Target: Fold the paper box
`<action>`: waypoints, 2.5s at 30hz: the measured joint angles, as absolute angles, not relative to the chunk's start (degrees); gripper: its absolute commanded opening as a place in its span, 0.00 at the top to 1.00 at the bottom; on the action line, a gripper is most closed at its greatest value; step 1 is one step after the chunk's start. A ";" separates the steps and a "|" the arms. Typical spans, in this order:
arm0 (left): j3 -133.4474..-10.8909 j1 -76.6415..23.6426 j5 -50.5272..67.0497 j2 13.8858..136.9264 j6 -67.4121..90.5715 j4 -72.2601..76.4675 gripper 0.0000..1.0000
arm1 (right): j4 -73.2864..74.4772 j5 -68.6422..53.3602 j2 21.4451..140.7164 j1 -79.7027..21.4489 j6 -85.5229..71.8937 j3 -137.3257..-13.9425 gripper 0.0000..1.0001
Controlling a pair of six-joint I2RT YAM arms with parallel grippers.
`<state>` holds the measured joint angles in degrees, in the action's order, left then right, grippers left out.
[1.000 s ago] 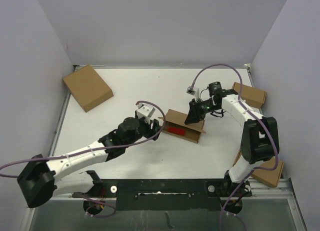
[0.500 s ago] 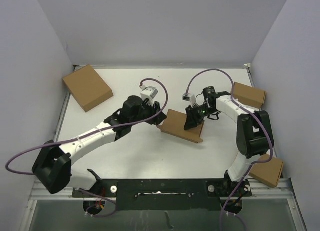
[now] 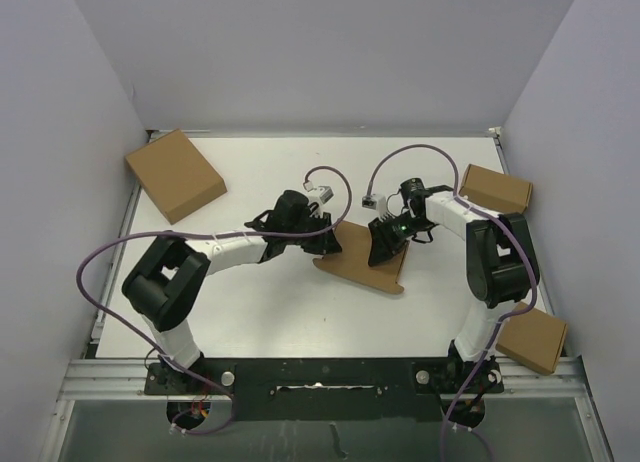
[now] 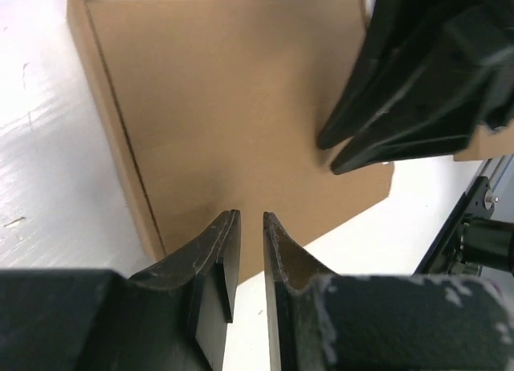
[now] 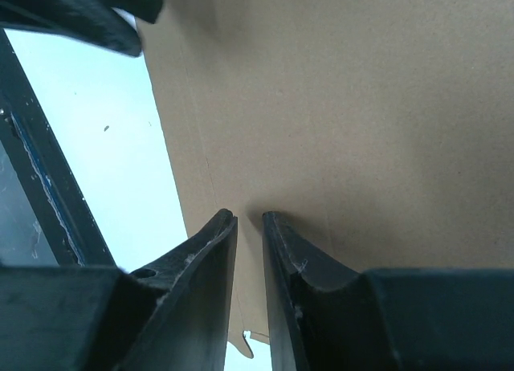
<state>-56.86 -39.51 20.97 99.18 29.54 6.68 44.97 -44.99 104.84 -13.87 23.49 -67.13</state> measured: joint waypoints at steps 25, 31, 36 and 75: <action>-48.45 -33.91 21.39 92.51 30.44 15.51 0.32 | 43.11 -58.22 94.48 2.42 23.64 -61.87 0.36; -40.27 -27.66 21.30 89.30 34.17 26.72 0.28 | 38.46 -54.94 95.48 9.58 17.58 -58.78 0.33; -39.48 -26.22 21.98 90.13 37.17 28.69 0.28 | 37.06 -53.47 100.25 9.28 14.63 -58.76 0.37; -36.18 -30.87 24.25 103.50 61.12 40.82 0.11 | 36.93 -63.64 114.24 14.24 5.98 -60.77 0.88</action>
